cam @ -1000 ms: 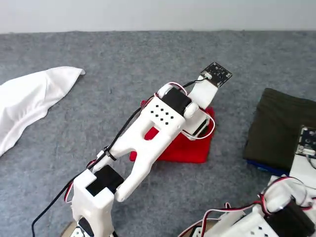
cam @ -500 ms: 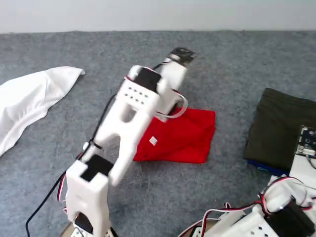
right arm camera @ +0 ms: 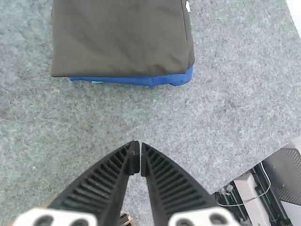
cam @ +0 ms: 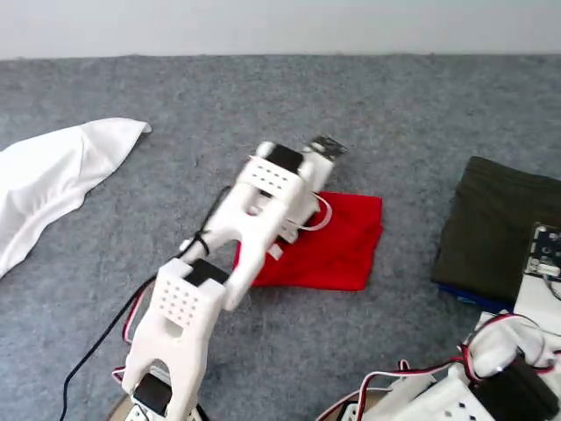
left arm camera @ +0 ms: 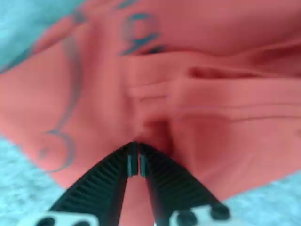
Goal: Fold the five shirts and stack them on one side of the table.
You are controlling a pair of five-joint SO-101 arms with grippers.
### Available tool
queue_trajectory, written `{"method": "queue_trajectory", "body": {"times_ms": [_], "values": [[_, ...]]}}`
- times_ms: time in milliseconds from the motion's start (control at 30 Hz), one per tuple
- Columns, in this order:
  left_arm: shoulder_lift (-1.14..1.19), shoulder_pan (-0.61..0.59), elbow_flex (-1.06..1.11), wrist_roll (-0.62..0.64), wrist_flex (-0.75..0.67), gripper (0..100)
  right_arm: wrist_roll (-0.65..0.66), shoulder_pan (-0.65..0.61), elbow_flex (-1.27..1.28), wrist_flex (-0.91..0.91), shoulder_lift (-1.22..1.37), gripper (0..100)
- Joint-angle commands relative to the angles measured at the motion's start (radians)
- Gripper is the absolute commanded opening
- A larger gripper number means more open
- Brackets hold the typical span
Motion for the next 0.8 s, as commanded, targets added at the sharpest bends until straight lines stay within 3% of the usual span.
{"method": "queue_trajectory", "body": {"times_ms": [0,233,433,600,767], "values": [[-0.057,0.098,-0.036,-0.011,0.041,1,0.006,-0.005,-0.003,0.039,-0.004,1.5],[-0.167,0.242,-0.019,-0.002,0.137,1,0.006,-0.005,-0.003,0.039,-0.004,1.5],[-0.345,0.275,0.065,0.0,0.133,1,0.006,-0.007,-0.003,0.039,-0.004,1.5],[-0.413,0.198,0.093,-0.003,0.106,1,0.006,-0.007,-0.003,0.039,-0.004,1.5],[-0.333,0.132,0.096,-0.006,0.072,1,0.006,-0.008,-0.003,0.039,-0.004,1.5]]}}
